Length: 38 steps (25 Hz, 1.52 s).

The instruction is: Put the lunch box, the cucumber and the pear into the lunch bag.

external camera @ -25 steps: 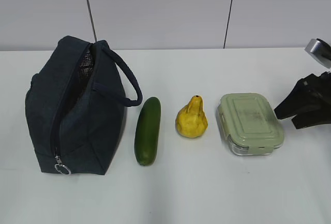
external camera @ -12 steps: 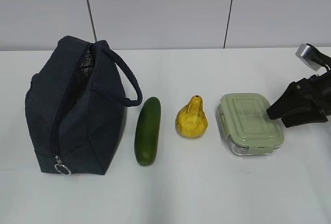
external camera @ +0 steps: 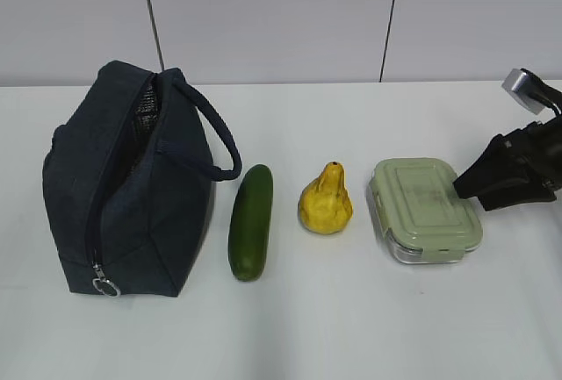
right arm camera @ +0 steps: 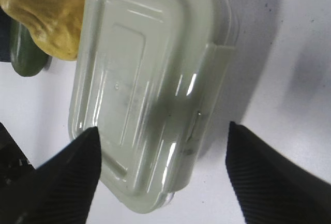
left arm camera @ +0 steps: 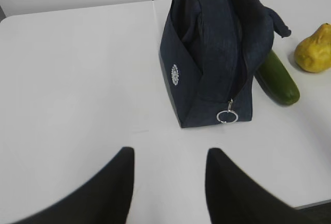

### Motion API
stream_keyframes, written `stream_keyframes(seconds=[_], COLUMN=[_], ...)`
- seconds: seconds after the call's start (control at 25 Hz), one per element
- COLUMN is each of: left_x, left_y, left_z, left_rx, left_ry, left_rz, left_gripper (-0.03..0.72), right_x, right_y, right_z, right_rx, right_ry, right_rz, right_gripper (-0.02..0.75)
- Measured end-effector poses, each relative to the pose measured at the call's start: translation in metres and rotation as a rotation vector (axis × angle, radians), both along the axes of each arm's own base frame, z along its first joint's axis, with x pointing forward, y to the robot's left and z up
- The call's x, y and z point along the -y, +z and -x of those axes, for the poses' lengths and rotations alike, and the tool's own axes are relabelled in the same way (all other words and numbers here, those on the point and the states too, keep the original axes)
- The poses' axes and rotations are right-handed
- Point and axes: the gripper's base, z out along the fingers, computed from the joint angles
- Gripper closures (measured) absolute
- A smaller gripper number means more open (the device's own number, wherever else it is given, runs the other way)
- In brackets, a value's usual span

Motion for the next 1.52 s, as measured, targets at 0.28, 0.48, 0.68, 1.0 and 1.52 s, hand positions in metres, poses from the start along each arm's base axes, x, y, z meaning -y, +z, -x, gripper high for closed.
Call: stream_keyframes(seconds=[0.28,0.48,0.68,1.0,1.52], left_x=[0.0,0.0,0.0,0.0,0.0], left_y=[0.0,0.0,0.0,0.0,0.0], left_z=[0.0,0.0,0.0,0.0,0.0], left_rx=[0.0,0.0,0.0,0.0,0.0], left_ry=[0.0,0.0,0.0,0.0,0.0], left_rz=[0.0,0.0,0.0,0.0,0.0], left_gripper=[0.412,0.412,0.412,0.412,0.412], right_x=[0.0,-0.003,-0.003,-0.003,-0.005], right_y=[0.0,0.001,-0.017,-0.025,-0.042], right_z=[0.0,-0.004,-0.006,-0.007,-0.01], right_rx=[0.007,0.021,-0.021,-0.037,-0.039], right_ry=[0.0,-0.032,-0.042,-0.04,-0.049], right_rz=[-0.006,-0.055,-0.082,-0.09,-0.139], right_gripper=[0.153,0.153,0.153,0.153,0.153])
